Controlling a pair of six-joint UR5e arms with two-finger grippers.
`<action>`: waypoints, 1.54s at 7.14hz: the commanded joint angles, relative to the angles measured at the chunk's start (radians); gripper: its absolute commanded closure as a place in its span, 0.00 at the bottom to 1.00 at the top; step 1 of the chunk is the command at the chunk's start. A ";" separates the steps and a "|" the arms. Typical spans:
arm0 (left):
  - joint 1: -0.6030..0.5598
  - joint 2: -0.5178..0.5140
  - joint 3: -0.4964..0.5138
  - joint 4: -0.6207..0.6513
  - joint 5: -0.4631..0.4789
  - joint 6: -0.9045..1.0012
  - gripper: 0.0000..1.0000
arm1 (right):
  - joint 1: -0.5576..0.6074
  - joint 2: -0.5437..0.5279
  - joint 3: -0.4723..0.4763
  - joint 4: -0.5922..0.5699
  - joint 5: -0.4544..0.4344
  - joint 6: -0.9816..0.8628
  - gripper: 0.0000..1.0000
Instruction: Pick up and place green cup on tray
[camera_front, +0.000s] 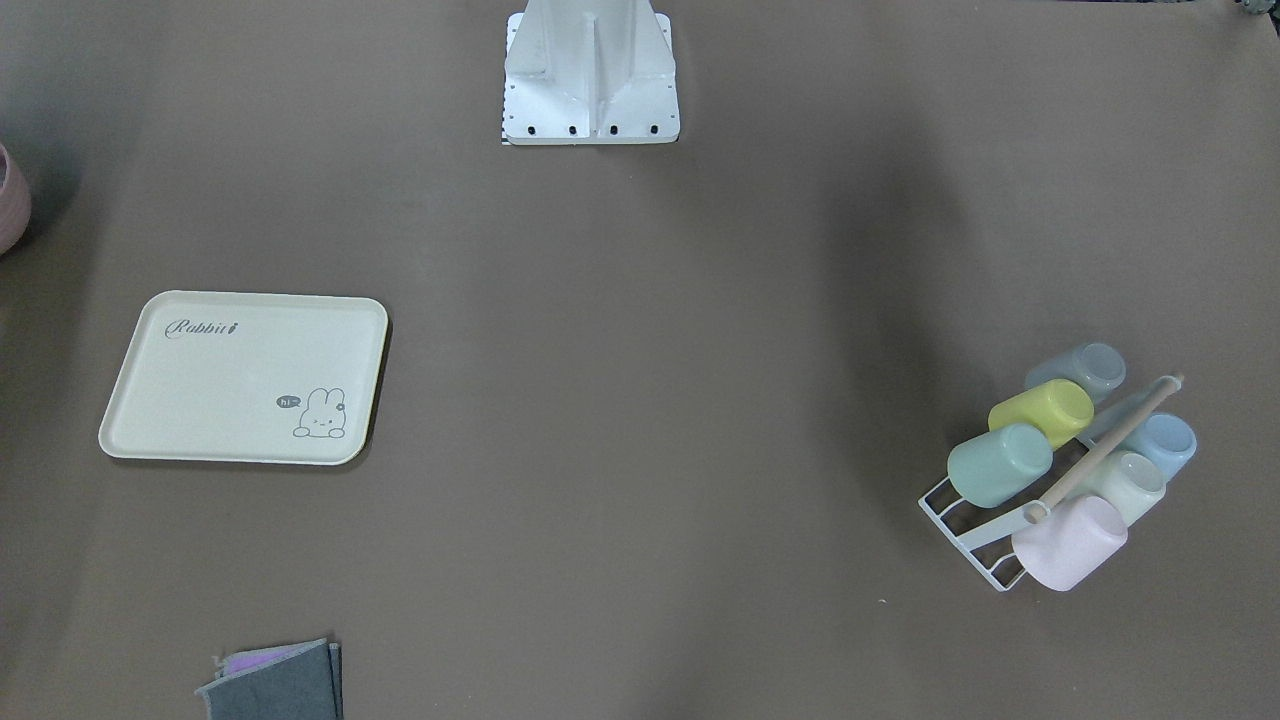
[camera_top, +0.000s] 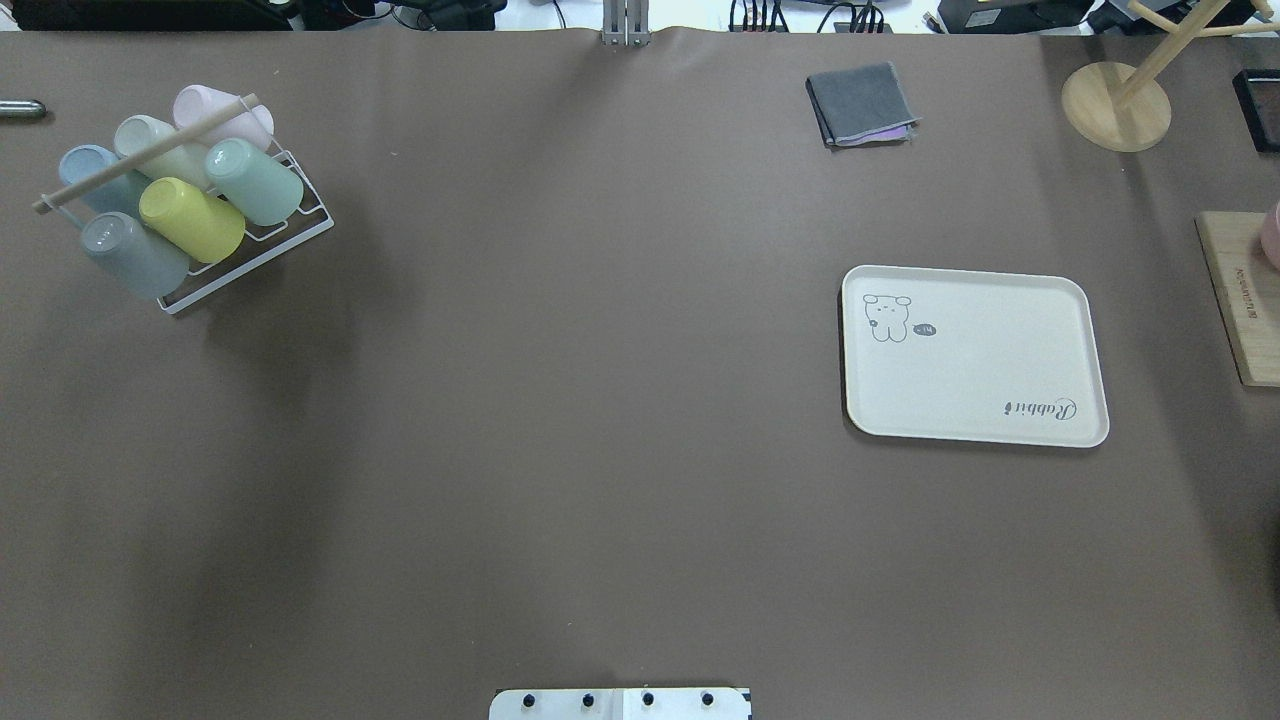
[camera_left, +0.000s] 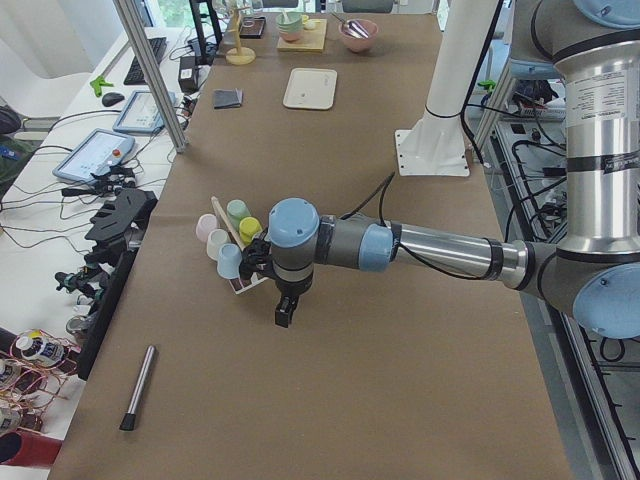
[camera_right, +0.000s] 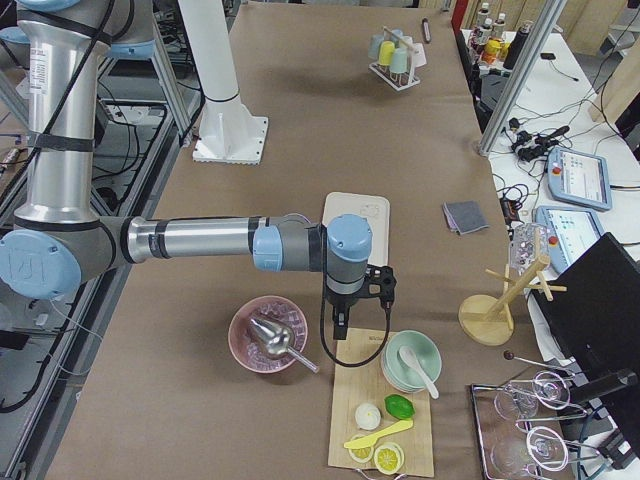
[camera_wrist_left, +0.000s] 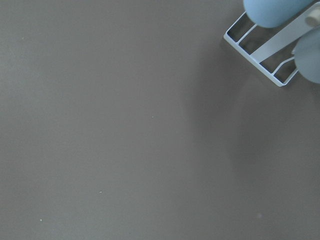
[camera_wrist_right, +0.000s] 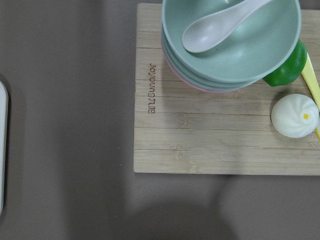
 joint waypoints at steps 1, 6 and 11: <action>0.003 -0.055 -0.006 -0.016 0.018 0.015 0.01 | -0.003 0.002 0.002 0.003 0.012 0.015 0.00; 0.259 -0.236 -0.114 0.027 0.339 0.015 0.01 | -0.155 0.170 -0.060 0.005 -0.003 0.263 0.00; 0.596 -0.489 -0.145 0.276 0.951 0.017 0.01 | -0.296 0.255 -0.092 0.005 -0.026 0.387 0.00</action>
